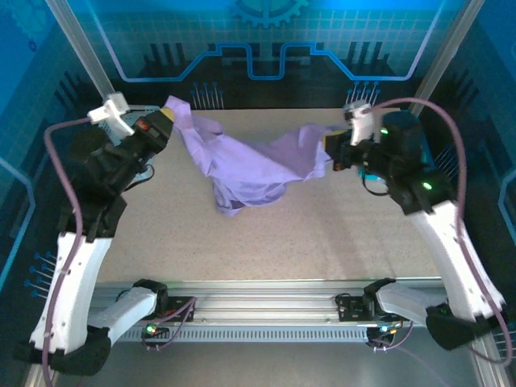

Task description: Fold the inside-out t-shirt

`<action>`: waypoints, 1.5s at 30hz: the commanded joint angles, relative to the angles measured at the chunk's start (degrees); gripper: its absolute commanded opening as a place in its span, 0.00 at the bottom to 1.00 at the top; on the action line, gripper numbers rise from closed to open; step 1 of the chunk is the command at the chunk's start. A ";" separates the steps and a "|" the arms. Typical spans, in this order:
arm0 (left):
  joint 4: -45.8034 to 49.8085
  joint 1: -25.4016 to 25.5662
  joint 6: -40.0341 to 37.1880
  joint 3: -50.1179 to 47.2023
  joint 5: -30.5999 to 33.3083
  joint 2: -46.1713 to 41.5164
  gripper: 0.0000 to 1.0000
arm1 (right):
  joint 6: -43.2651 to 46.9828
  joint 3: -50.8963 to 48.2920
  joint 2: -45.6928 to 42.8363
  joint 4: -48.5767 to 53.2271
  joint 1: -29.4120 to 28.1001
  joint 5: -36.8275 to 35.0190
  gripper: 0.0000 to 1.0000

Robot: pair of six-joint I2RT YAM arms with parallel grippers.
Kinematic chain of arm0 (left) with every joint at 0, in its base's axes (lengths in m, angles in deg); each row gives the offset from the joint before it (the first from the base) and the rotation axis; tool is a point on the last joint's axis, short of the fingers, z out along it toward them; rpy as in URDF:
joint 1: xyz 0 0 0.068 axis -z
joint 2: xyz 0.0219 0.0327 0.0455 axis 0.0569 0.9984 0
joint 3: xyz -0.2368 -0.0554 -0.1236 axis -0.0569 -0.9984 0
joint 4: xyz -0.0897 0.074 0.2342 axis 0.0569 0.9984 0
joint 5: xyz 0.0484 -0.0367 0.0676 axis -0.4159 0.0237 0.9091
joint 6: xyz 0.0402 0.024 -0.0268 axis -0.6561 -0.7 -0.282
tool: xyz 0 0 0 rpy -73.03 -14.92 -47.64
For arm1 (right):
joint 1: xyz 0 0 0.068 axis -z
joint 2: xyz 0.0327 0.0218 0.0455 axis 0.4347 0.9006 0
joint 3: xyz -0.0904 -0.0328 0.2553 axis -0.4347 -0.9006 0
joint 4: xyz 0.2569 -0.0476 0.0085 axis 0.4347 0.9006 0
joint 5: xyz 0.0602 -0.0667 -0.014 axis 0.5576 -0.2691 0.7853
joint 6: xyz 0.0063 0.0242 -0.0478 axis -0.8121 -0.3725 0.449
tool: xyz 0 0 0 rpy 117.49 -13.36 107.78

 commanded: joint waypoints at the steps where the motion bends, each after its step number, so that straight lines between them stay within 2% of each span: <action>1: -2.18 -0.48 -3.27 2.02 3.95 -1.22 0.00 | 3.66 2.13 1.49 8.82 1.65 -1.00 0.00; 4: -0.74 -0.81 -4.64 0.78 6.70 0.27 0.00 | 3.75 3.17 4.80 8.82 2.04 -3.50 0.00; 8: 1.72 -2.96 -5.59 -2.90 7.70 3.36 0.00 | 2.28 0.63 11.41 8.37 1.88 -2.09 0.01; 12: 0.13 -5.79 -5.74 -11.41 8.70 7.64 0.00 | -0.36 -5.58 23.11 1.54 1.99 -0.51 0.08; 16: -2.03 -9.35 -5.25 -15.97 8.25 15.13 0.00 | -0.27 1.65 41.36 0.63 1.75 0.69 0.15; 19: -2.32 -10.51 -4.46 -17.08 6.26 19.38 0.00 | 1.72 7.43 49.63 3.90 0.92 -2.76 0.28; 22: -3.49 -10.79 -3.70 -18.81 4.84 19.04 0.00 | 2.99 0.73 46.18 2.18 -0.92 -6.33 0.42; 24: -4.07 -10.77 -3.72 -19.88 5.12 17.73 0.00 | 2.49 -5.86 42.06 0.70 -1.51 -8.28 0.48; 27: -4.04 -10.77 -3.86 -20.67 5.32 16.26 0.00 | 1.03 -14.29 37.53 -2.09 -1.56 -8.54 0.53; 31: -3.95 -10.77 -3.81 -21.28 5.16 15.62 0.00 | 1.19 -18.26 38.73 -2.93 -2.24 -8.98 0.55; 35: -4.12 -10.79 -3.72 -21.43 5.12 15.52 0.00 | 1.61 -17.67 42.30 -3.44 -2.47 -9.02 0.55; 37: -4.30 -10.77 -3.62 -21.45 5.13 15.52 0.00 | 1.84 -16.43 44.23 -3.98 -2.49 -8.84 0.51; 38: -4.30 -10.79 -3.65 -21.41 5.09 15.52 0.00 | 1.93 -15.64 44.98 -4.06 -2.40 -8.75 0.46; 40: -4.24 -10.83 -3.67 -21.28 5.17 15.52 0.00 | 2.36 -13.84 46.05 -3.67 -2.30 -8.41 0.27; 42: -3.96 -10.86 -3.88 -20.94 5.19 15.52 0.00 | 2.59 -13.11 44.89 -3.51 -2.22 -8.85 0.13; 45: -3.77 -10.90 -3.76 -20.20 5.10 15.27 0.00 | 3.14 -12.79 40.11 -2.62 -1.39 -9.71 0.01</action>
